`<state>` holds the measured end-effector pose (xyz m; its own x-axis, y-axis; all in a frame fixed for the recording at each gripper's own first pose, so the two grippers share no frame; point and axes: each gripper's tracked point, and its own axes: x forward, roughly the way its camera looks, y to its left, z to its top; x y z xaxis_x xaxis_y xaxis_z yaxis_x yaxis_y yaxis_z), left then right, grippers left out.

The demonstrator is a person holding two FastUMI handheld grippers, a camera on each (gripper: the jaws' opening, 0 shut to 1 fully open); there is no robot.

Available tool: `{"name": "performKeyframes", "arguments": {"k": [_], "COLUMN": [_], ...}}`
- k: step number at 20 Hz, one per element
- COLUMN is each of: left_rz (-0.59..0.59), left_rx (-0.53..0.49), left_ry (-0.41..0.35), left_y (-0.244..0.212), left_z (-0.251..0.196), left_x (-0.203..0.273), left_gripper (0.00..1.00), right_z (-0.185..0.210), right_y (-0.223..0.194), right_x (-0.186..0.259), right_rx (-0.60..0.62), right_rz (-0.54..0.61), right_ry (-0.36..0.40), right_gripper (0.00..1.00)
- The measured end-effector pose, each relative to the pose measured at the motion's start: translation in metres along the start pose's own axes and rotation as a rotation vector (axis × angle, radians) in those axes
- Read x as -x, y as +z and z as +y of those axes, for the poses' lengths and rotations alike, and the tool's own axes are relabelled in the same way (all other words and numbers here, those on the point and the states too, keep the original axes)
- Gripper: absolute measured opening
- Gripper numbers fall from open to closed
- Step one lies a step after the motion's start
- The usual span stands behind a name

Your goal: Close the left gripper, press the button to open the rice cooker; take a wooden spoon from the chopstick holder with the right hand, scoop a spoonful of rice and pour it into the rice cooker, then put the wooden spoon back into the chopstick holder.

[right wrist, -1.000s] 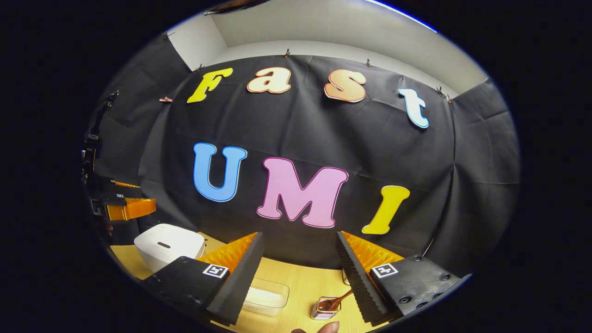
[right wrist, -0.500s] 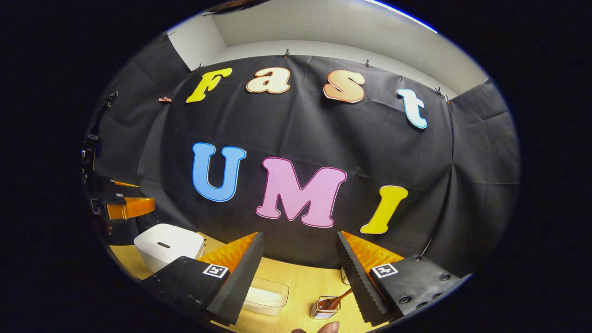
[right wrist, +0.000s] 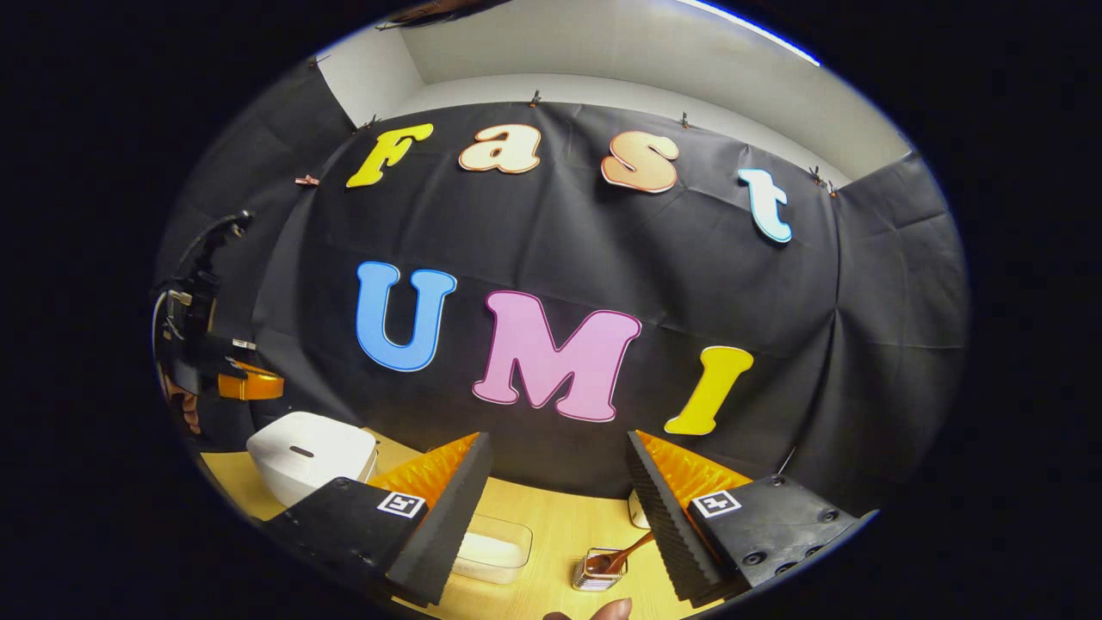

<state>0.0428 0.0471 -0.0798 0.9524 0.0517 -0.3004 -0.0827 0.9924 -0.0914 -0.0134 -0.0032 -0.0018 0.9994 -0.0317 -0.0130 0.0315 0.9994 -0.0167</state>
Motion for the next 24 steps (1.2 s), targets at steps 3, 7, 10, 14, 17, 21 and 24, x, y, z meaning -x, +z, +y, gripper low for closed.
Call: {"name": "performKeyframes", "arguments": {"k": [3, 7, 10, 14, 17, 21, 24], "left_rz": [0.201, 0.317, 0.328, 0.356, 0.364, 0.396, 0.433], "left_rx": [0.076, 0.169, 0.117, 0.105, 0.091, 0.081, 0.103], "left_ry": [-0.02, -0.001, 0.03, 0.038, 0.033, 0.035, 0.04], "left_y": [-0.048, -0.085, -0.094, -0.105, -0.107, -0.114, -0.118], "left_z": [0.015, 0.036, 0.055, 0.061, 0.059, 0.055, 0.055], "left_x": [-0.03, -0.059, -0.074, -0.096, -0.105, -0.1, -0.097], "left_gripper": [0.05, 0.05, 0.05, 0.05, 0.05, 0.06, 0.06], "right_z": [-0.004, -0.013, -0.021, -0.026, -0.029, -0.028, -0.024], "right_y": [-0.002, -0.007, -0.011, -0.014, -0.012, -0.015, -0.015], "right_x": [0.002, 0.006, 0.007, 0.007, 0.005, 0.002, -0.002], "right_rx": [-0.001, 0.003, 0.004, 0.004, 0.014, 0.011, 0.015], "right_rz": [0.009, 0.023, 0.036, 0.045, 0.041, 0.05, 0.045], "right_ry": [-0.014, -0.036, -0.056, -0.07, -0.075, -0.076, -0.066], "right_gripper": [0.96, 0.96, 0.96, 0.96, 0.96, 0.96, 0.96]}}
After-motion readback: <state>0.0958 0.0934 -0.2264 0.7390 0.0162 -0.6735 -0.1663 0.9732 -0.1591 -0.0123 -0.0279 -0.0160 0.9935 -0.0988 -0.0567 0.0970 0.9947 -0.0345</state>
